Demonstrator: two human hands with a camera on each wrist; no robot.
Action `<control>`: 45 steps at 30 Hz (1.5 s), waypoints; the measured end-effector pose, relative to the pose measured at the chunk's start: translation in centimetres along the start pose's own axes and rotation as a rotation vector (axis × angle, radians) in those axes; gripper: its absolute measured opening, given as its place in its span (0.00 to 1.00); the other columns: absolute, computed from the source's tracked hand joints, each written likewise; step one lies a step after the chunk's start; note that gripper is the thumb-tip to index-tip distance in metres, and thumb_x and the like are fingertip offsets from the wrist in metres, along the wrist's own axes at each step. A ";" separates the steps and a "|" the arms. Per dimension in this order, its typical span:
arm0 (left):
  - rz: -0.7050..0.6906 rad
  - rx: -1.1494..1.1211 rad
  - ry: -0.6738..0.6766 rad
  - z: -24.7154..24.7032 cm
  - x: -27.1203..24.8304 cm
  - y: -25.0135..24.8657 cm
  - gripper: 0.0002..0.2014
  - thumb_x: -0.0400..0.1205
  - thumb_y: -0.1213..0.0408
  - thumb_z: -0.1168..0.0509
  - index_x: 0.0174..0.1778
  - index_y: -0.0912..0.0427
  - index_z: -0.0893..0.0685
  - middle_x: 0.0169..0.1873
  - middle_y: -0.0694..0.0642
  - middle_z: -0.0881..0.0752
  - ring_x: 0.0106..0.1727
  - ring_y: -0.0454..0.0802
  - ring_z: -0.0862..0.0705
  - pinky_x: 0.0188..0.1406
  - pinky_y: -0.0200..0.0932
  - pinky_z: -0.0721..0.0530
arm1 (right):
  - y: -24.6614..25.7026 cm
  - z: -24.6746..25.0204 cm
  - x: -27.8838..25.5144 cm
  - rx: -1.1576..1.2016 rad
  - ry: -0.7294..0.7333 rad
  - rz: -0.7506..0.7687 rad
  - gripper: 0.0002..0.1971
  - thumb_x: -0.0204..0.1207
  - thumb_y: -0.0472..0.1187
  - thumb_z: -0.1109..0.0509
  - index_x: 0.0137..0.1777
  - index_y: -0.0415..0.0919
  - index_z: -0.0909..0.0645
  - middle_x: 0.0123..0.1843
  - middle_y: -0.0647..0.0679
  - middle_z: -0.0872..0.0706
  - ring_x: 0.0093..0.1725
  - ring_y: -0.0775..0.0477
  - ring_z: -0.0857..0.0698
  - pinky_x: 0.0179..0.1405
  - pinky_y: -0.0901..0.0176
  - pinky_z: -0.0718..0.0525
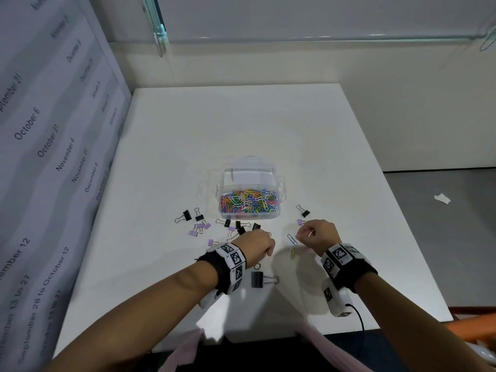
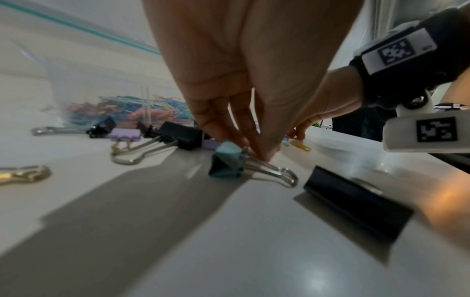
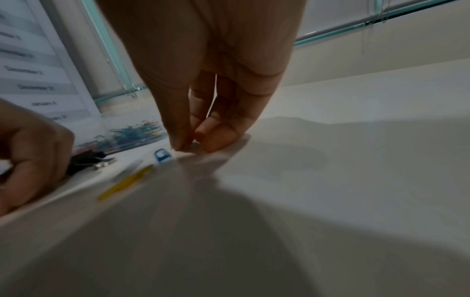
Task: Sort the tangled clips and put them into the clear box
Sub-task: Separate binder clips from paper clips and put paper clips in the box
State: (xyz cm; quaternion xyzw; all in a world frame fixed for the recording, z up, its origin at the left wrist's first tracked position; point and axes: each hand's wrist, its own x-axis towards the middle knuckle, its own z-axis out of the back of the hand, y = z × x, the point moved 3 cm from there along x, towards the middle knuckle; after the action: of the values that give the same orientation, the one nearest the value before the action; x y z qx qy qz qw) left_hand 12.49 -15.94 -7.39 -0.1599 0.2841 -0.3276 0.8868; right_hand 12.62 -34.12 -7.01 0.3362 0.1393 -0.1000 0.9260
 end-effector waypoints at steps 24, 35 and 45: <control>0.059 -0.078 -0.147 -0.8 2.9 -2.1 0.13 0.77 0.60 0.33 0.52 0.64 0.19 0.54 0.65 0.20 0.57 0.63 0.21 0.57 0.52 0.22 | 1.0 0.0 -0.1 0.004 -0.006 -0.029 0.12 0.61 0.29 0.35 0.26 0.47 0.20 0.27 0.51 0.17 0.36 0.53 0.18 0.33 0.74 0.25; 0.037 -0.113 -0.147 -1.6 3.6 -3.5 0.09 0.78 0.67 0.35 0.50 0.66 0.15 0.52 0.69 0.20 0.54 0.65 0.19 0.53 0.51 0.23 | -1.2 1.3 -0.3 0.103 -0.008 -0.073 0.10 0.65 0.28 0.34 0.35 0.40 0.12 0.23 0.60 0.20 0.25 0.61 0.20 0.26 0.84 0.26; -0.030 -0.081 -0.120 -0.3 4.9 -3.5 0.11 0.81 0.69 0.39 0.57 0.68 0.21 0.54 0.71 0.17 0.58 0.66 0.20 0.56 0.55 0.23 | -0.9 1.5 0.1 0.138 -0.044 -0.105 0.13 0.63 0.29 0.35 0.30 0.47 0.14 0.24 0.58 0.17 0.21 0.65 0.19 0.25 0.81 0.23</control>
State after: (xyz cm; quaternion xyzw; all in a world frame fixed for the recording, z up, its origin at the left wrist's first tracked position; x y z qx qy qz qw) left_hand 13.70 -21.85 -7.93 -0.2193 0.2412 -0.3187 0.8900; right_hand 12.78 -35.74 -6.48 0.3894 0.1292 -0.1650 0.8969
